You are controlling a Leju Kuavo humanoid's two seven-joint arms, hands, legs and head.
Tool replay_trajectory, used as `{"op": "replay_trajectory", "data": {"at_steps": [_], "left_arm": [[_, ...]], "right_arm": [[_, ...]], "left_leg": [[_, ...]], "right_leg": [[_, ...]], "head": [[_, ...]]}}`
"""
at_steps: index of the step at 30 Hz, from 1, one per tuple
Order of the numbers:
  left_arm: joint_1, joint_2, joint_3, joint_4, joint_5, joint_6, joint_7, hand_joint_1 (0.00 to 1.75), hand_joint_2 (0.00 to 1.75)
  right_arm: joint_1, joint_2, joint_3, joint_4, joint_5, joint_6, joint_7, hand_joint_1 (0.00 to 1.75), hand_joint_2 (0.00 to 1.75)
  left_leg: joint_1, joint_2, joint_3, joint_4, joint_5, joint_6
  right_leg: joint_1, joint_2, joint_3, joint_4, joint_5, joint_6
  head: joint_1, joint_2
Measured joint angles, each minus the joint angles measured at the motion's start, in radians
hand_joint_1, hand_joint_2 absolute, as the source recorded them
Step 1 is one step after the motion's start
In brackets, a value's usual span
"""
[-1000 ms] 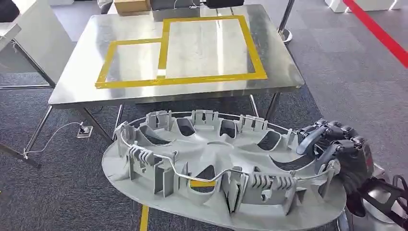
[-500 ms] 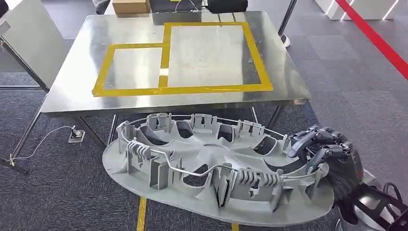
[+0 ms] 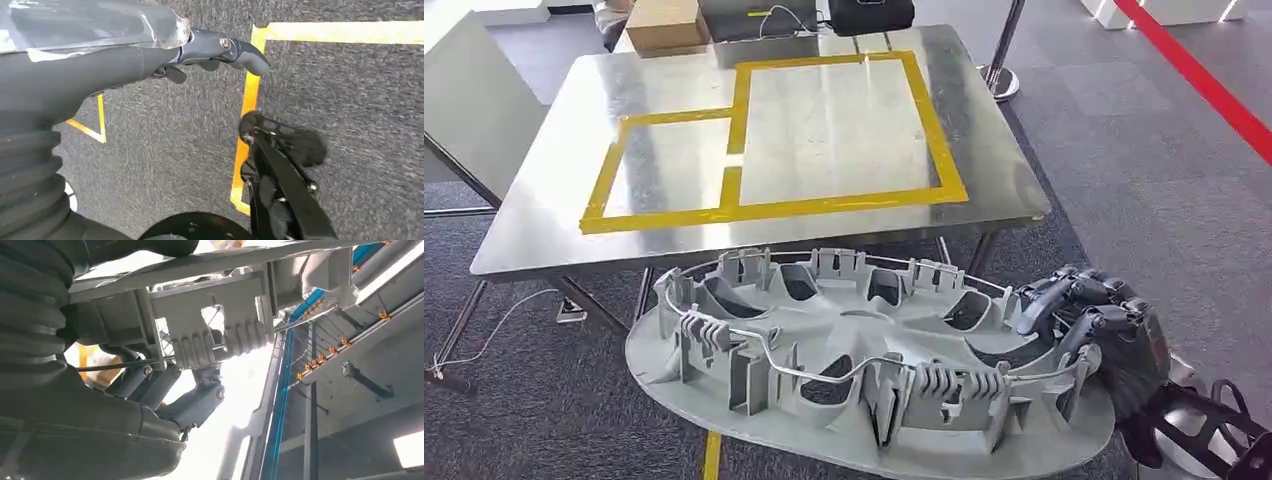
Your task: Take the parts from the cabinet and place them on the table.
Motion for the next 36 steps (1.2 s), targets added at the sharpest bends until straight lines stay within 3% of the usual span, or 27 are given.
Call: {"op": "replay_trajectory", "data": {"at_steps": [2,3,4,5,7,8,10,11,13,14,15,16,18,19,20,21,23,24,25,26,29,30,31,33,34,35,36], "left_arm": [[0.001,0.0,0.004,0.0,0.0,0.0,0.0,0.0,1.75],[0.001,0.001,0.005,0.0,0.0,0.0,0.0,0.0,1.75],[0.0,0.005,0.006,0.0,0.0,0.0,0.0,0.0,1.75],[0.001,0.002,0.008,0.0,0.0,0.0,-0.001,0.0,1.75],[0.007,0.008,0.011,-0.001,0.0,0.002,-0.003,0.0,1.75],[0.009,0.006,0.013,-0.001,0.0,0.002,-0.003,0.0,1.75],[0.01,0.006,0.016,-0.001,0.0,0.0,-0.006,0.0,1.75],[0.007,0.006,0.018,-0.001,0.0,0.0,-0.006,0.0,1.75],[0.008,0.003,0.019,-0.001,0.0,0.0,-0.006,0.0,1.75],[0.008,0.003,0.019,0.0,0.0,0.0,-0.006,0.0,1.75],[0.009,0.001,0.02,0.0,0.0,0.0,-0.006,0.0,1.75],[0.009,0.0,0.02,0.0,0.0,0.0,-0.006,0.0,1.75],[0.009,-0.001,0.02,0.0,0.0,0.0,-0.006,0.0,1.75],[0.009,-0.001,0.02,0.0,0.0,0.0,-0.006,0.0,1.75],[0.007,0.001,0.021,-0.001,0.0,0.0,-0.006,0.0,1.75],[0.007,0.001,0.021,-0.001,0.0,0.0,-0.006,0.0,1.75],[0.007,0.0,0.021,0.0,0.0,0.0,-0.006,0.0,1.75],[0.005,0.0,0.021,0.0,0.0,0.0,-0.006,0.0,1.75],[0.003,-0.002,0.021,0.0,0.0,-0.002,-0.006,0.0,1.75],[0.003,-0.002,0.021,0.0,0.0,-0.003,-0.007,0.0,1.75],[0.004,-0.005,0.021,0.0,0.0,-0.002,-0.007,0.0,1.75],[0.004,-0.006,0.021,0.0,0.0,-0.002,-0.007,0.0,1.75],[0.004,-0.007,0.022,0.0,0.0,-0.002,-0.007,0.0,1.75],[0.004,-0.007,0.023,0.0,0.0,-0.001,-0.007,0.0,1.75],[0.004,-0.006,0.023,0.0,0.0,-0.001,-0.007,0.0,1.75],[0.0,-0.005,0.024,0.0,0.0,-0.001,-0.007,0.0,1.75],[-0.002,-0.006,0.024,0.0,0.001,-0.002,-0.007,0.0,1.75]], "right_arm": [[-0.005,-0.001,-0.001,-0.002,0.004,-0.001,0.0,1.75,1.75],[-0.011,-0.001,-0.001,-0.009,0.016,-0.006,0.0,1.75,1.75],[-0.021,-0.001,-0.001,-0.016,0.03,-0.013,0.0,1.75,1.75],[-0.039,-0.002,0.001,-0.02,0.038,-0.018,0.0,1.75,1.75],[-0.063,-0.006,0.0,-0.033,0.044,-0.022,0.0,1.75,1.75],[-0.075,-0.01,-0.001,-0.036,0.044,-0.022,0.0,1.75,1.75],[-0.105,-0.017,-0.001,-0.044,0.046,-0.022,0.0,1.75,1.75],[-0.118,-0.021,-0.001,-0.045,0.045,-0.022,0.0,1.75,1.75],[-0.123,-0.023,-0.001,-0.045,0.045,-0.022,-0.001,1.75,1.75],[-0.124,-0.024,-0.001,-0.045,0.046,-0.022,-0.001,1.75,1.75],[-0.124,-0.025,-0.001,-0.045,0.046,-0.022,-0.001,1.75,1.75],[-0.125,-0.027,-0.001,-0.045,0.048,-0.022,-0.001,1.75,1.75],[-0.13,-0.031,-0.001,-0.047,0.048,-0.022,-0.001,1.75,1.75],[-0.131,-0.031,-0.001,-0.047,0.049,-0.022,-0.001,1.75,1.75],[-0.137,-0.031,0.0,-0.047,0.051,-0.022,-0.001,1.75,1.75],[-0.142,-0.032,0.001,-0.048,0.054,-0.022,-0.001,1.75,1.75],[-0.157,-0.034,0.004,-0.049,0.056,-0.02,0.001,1.75,1.75],[-0.162,-0.037,0.006,-0.049,0.056,-0.019,0.004,1.75,1.75],[-0.168,-0.042,0.006,-0.049,0.052,-0.019,0.005,1.75,1.75],[-0.172,-0.047,0.006,-0.049,0.045,-0.019,0.005,1.75,1.75],[-0.171,-0.057,0.005,-0.049,0.027,-0.014,0.005,1.75,1.75],[-0.169,-0.061,0.004,-0.049,0.024,-0.011,0.005,1.75,1.75],[-0.166,-0.064,0.003,-0.048,0.024,-0.011,0.005,1.75,1.75],[-0.166,-0.071,-0.002,-0.046,0.034,-0.011,0.011,1.75,1.75],[-0.165,-0.075,-0.003,-0.045,0.039,-0.011,0.013,1.75,1.75],[-0.162,-0.081,-0.005,-0.042,0.042,-0.011,0.013,1.75,1.75],[-0.158,-0.089,-0.011,-0.041,0.042,-0.01,0.014,1.75,1.75]], "left_leg": [[-0.003,0.0,0.041,-0.137,0.11,0.012],[-0.007,-0.001,0.071,-0.221,0.169,0.024],[-0.014,-0.001,0.084,-0.253,0.173,0.038],[-0.018,-0.002,0.082,-0.258,0.108,0.039],[-0.02,-0.004,0.095,-0.279,0.151,0.053],[-0.017,-0.003,0.11,-0.281,0.154,0.056],[-0.007,0.001,0.146,-0.293,0.151,0.061],[-0.005,0.0,0.151,-0.293,0.143,0.063],[-0.002,-0.001,0.161,-0.293,0.129,0.062],[-0.001,-0.002,0.168,-0.293,0.122,0.061],[0.0,-0.003,0.178,-0.293,0.114,0.059],[0.002,-0.006,0.191,-0.293,0.105,0.056],[0.007,-0.007,0.224,-0.293,0.081,0.047],[0.006,-0.006,0.22,-0.296,0.069,0.039],[0.004,-0.007,0.232,-0.294,0.067,0.033],[0.002,-0.005,0.226,-0.296,0.064,0.028],[0.0,-0.003,0.232,-0.294,0.069,0.02],[0.0,-0.003,0.211,-0.266,0.077,0.014],[0.001,-0.001,0.179,-0.212,0.089,0.011],[0.001,0.0,0.138,-0.15,0.081,0.007],[0.001,-0.001,0.008,0.007,-0.009,0.003],[0.001,-0.001,-0.009,0.009,-0.006,0.004],[0.001,-0.001,-0.008,-0.024,0.029,0.007],[-0.005,0.014,0.047,-0.182,0.153,0.025],[-0.015,0.048,0.075,-0.256,0.197,0.042],[-0.027,0.076,0.078,-0.263,0.145,0.046],[-0.026,0.068,0.078,-0.267,0.129,0.044]], "right_leg": [[0.005,0.001,0.025,0.0,-0.017,0.001],[0.006,0.001,0.036,-0.001,-0.025,0.002],[0.004,0.001,0.039,-0.002,-0.032,0.004],[0.005,0.007,0.039,-0.003,-0.036,0.011],[0.005,0.007,0.046,0.01,-0.032,0.025],[0.006,0.009,0.055,0.01,-0.029,0.03],[0.006,0.005,0.04,0.057,-0.047,0.041],[0.004,0.005,0.003,0.119,-0.06,0.048],[0.0,0.005,-0.092,0.255,-0.13,0.06],[-0.003,0.004,-0.127,0.294,-0.141,0.063],[-0.004,0.004,-0.139,0.286,-0.123,0.066],[-0.005,0.003,-0.13,0.239,-0.084,0.065],[-0.007,0.001,-0.073,0.058,0.035,0.065],[-0.007,-0.003,-0.059,0.024,0.057,0.066],[0.0,-0.007,-0.072,0.01,0.023,0.057],[0.0,-0.008,-0.066,0.015,0.045,0.039],[-0.001,-0.004,-0.066,0.014,0.043,0.028],[-0.008,-0.002,-0.055,0.006,0.043,0.025],[-0.008,-0.004,-0.045,0.0,0.038,0.019],[-0.008,-0.005,-0.038,-0.003,0.034,0.012],[-0.007,-0.004,-0.019,-0.004,0.014,0.004],[-0.006,-0.003,-0.011,-0.004,0.007,0.004],[-0.005,-0.002,0.001,-0.004,0.0,0.004],[-0.001,-0.012,0.026,-0.005,-0.017,0.003],[-0.002,-0.015,0.032,-0.006,-0.025,0.005],[0.004,-0.019,0.041,-0.005,-0.032,0.013],[0.004,-0.023,0.042,-0.009,-0.037,0.019]], "head": [[0.0,0.0],[0.0,0.0],[0.004,0.0],[0.004,0.0],[0.002,0.0],[0.005,0.0],[0.008,0.0],[0.009,0.0],[0.009,0.0],[0.01,0.0],[0.008,0.0],[0.01,0.0],[0.01,0.0],[0.01,0.0],[0.01,0.0],[0.01,0.0],[0.007,0.0],[0.005,0.0],[0.005,0.0],[-0.001,0.0],[-0.001,0.0],[0.0,0.0],[-0.001,0.0],[-0.002,0.0],[-0.002,0.0],[0.0,0.0],[-0.003,0.0]]}}
